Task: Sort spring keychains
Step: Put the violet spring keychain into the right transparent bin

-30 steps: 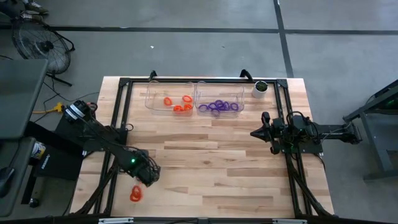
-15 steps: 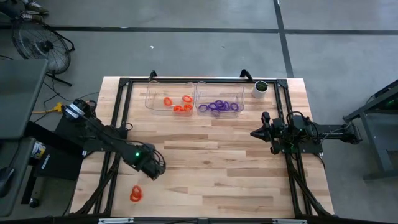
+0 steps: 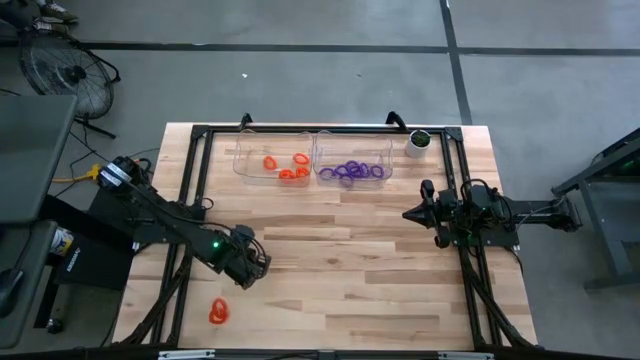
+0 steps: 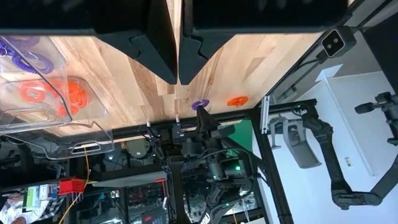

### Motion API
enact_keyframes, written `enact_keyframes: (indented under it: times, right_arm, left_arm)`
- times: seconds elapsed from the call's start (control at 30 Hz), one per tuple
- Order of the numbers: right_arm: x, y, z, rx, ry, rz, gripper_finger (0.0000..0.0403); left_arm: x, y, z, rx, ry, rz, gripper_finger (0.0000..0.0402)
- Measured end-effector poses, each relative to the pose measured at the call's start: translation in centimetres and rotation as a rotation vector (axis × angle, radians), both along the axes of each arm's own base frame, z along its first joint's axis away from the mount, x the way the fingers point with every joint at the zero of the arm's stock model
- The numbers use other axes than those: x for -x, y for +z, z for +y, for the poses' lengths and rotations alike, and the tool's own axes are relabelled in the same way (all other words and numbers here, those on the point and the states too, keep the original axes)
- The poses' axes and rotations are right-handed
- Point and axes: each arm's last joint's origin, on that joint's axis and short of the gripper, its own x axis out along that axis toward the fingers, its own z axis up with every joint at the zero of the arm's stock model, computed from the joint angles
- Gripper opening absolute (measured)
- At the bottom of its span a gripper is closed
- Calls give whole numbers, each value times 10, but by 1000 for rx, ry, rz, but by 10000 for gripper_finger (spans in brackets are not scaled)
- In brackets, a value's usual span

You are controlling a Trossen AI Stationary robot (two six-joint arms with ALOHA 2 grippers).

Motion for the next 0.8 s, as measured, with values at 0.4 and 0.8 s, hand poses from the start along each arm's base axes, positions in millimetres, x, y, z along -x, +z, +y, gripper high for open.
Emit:
enact_keyframes:
  times: [0.4, 0.8]
  right_arm:
    - [0, 0, 0, 0, 0, 0, 12]
    - [0, 0, 0, 0, 0, 0, 12]
  left_arm:
    - [-29, 10, 15, -223, -133, -232, 0]
    - [-93, 68, 94, -363, -327, -344, 0]
